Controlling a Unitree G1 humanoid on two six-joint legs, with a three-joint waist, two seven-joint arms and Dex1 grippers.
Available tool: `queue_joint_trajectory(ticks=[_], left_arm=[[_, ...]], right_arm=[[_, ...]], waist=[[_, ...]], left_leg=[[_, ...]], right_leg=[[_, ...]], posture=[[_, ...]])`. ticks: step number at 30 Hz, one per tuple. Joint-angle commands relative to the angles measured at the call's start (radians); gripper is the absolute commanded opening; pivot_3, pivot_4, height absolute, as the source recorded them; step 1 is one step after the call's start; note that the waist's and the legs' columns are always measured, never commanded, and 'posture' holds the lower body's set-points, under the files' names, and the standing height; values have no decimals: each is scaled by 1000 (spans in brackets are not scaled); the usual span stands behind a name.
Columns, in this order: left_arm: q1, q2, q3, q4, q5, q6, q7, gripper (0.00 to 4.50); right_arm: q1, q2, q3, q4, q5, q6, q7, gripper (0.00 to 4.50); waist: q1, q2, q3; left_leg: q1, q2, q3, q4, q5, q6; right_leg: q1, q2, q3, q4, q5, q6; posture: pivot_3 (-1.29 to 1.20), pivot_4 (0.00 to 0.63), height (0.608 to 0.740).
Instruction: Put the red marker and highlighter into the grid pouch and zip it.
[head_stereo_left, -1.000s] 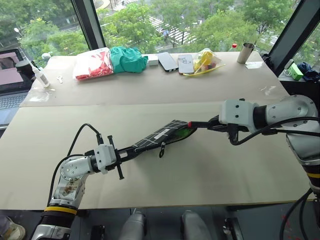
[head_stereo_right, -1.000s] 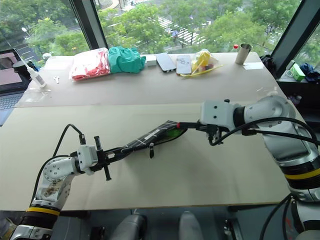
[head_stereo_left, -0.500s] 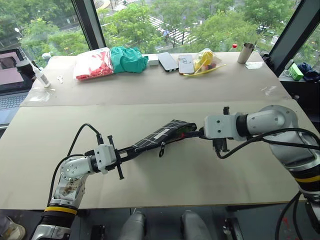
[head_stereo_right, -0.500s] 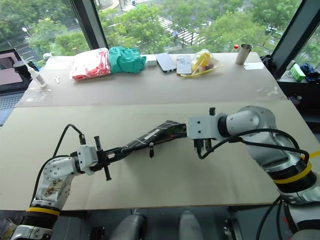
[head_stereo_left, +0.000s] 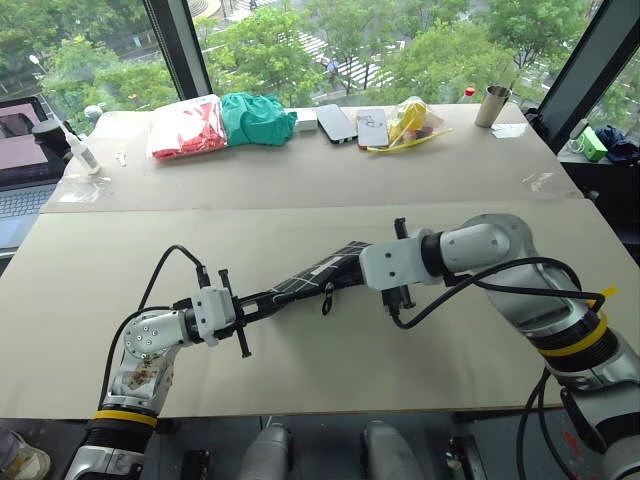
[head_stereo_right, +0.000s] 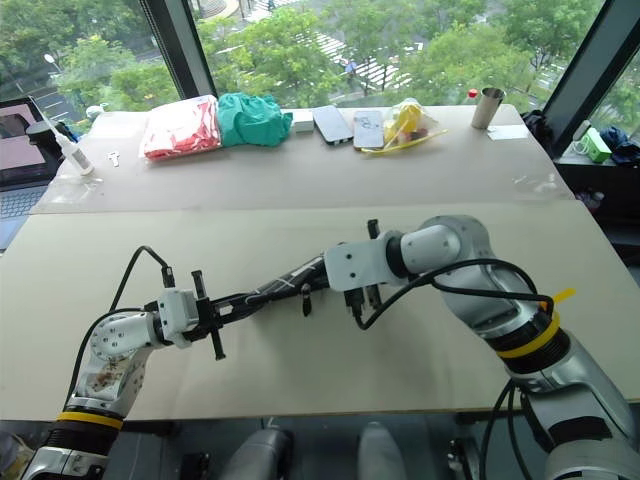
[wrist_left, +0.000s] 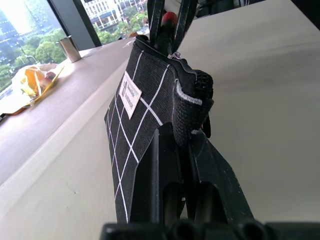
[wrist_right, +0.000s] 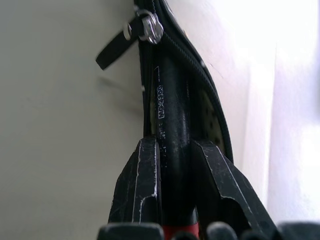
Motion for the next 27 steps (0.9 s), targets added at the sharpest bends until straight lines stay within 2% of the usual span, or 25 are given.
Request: queue_joint_trajectory(ticks=[1,6,8,9,14,21,24,25,27], left_arm=[[-15,-5,3,-2,-10,-7,-3,0],[-21,-8,0,5,-9,-10,-9,0],[-22,-9,0,5,-9,-10,-10,0],[-22,-9,1,5,-9,-10,-9,0],[-9,-9,2,0,-7,-12,-7,0],[-12,-12,2,6,-5,-14,-6,0],[-14,-13,1,10,-3,-16,-7,0],[-14,-13,1,10,-3,-17,-7,0],[-15,-14,1,11,-2,-17,-7,0]], right_arm=[[-20,21,31,1,-52,-87,-9,496],[-61,74,60,97,-114,-201,-48,496],[-70,93,48,119,-100,-219,-45,1505],[-73,97,36,125,-86,-220,-37,1737],[-86,67,-20,147,-61,-179,-7,3440],[-130,-1,-161,173,93,-104,78,3440],[-87,-67,-240,158,219,-23,166,3440],[-70,-72,-259,152,251,28,168,3440],[-12,-36,-332,101,402,274,134,3440]], waist=[[0,0,0],[-1,0,0],[-1,0,0],[-1,0,0],[0,0,0],[0,0,0],[1,0,0],[3,0,0],[3,0,0]], left_leg=[[0,0,0,0,0,0],[0,0,0,0,0,0],[0,0,0,0,0,0],[0,0,0,0,0,0],[0,0,0,0,0,-1],[0,0,-1,0,0,-1],[0,0,0,0,0,-1],[0,0,-1,0,0,0],[0,0,0,0,0,0]], right_leg=[[0,0,0,0,0,0],[0,0,0,0,0,0],[0,0,0,0,0,0],[0,0,0,0,0,0],[0,0,0,0,0,0],[0,0,0,0,0,0],[0,0,0,0,0,0],[1,0,0,0,0,0],[1,0,0,0,0,0]], posture=[[0,150,740],[0,150,740],[0,150,740],[0,150,740],[0,150,740],[0,150,740],[0,150,740],[0,150,740],[0,150,740]])
